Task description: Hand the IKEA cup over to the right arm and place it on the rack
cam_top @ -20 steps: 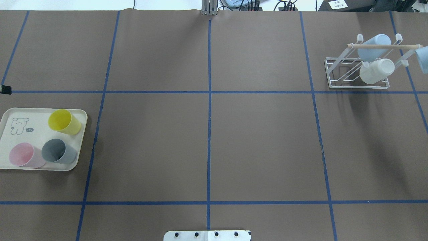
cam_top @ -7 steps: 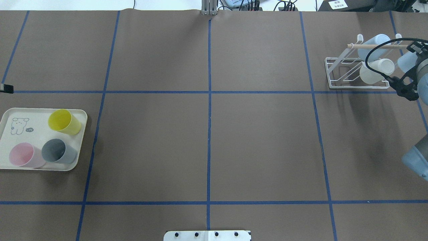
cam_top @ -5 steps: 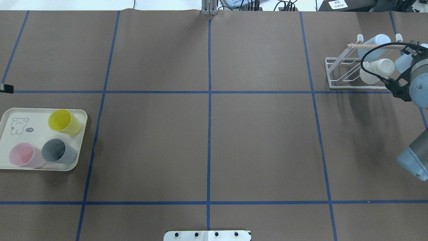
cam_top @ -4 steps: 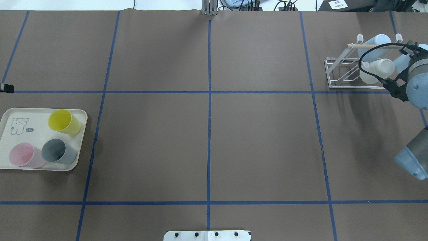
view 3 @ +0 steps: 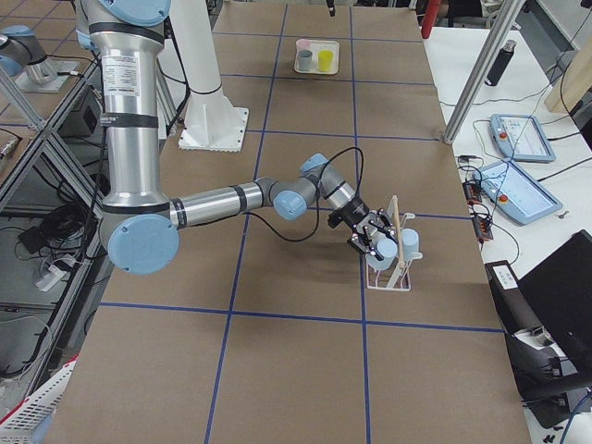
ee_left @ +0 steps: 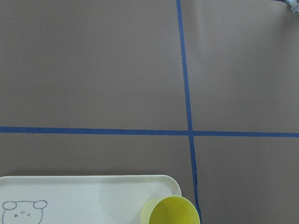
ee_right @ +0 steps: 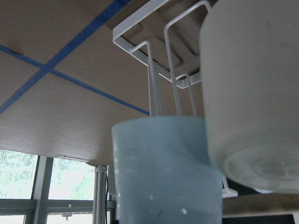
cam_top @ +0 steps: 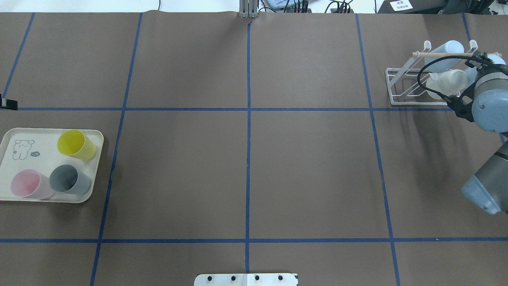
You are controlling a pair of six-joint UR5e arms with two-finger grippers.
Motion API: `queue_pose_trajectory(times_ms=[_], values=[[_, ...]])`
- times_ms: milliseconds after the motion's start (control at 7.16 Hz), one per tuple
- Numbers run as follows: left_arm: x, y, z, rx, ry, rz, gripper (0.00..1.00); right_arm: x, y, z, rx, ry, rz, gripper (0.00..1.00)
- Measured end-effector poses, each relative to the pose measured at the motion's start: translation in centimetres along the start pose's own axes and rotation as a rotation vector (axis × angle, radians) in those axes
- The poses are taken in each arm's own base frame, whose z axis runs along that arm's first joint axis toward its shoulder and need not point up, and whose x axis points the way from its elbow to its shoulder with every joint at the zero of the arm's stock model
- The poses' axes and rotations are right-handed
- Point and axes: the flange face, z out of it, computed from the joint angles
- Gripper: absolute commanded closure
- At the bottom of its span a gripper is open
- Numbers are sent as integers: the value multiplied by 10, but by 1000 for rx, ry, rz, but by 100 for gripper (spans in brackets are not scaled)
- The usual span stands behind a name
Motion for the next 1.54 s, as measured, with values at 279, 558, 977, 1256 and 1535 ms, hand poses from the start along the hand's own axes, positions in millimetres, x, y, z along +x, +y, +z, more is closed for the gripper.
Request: queue_pose_trajectory(times_ms=[279,558,977,1256,1535], values=[[0,0,0,0,0,0,0,1,-3,4,1,-3,-2,4],[0,0,0,0,1,1,0,3,-2,1,4,3,1,5],[1,0,-1,2,2,2,0,27,17,-40,73,87,101,5],[1,0,-1,2,2,3,0,43,24,-75,229,130,362,4],[2,0,-1,6,2,1,0,56,20,-106,482,121,724,2]])
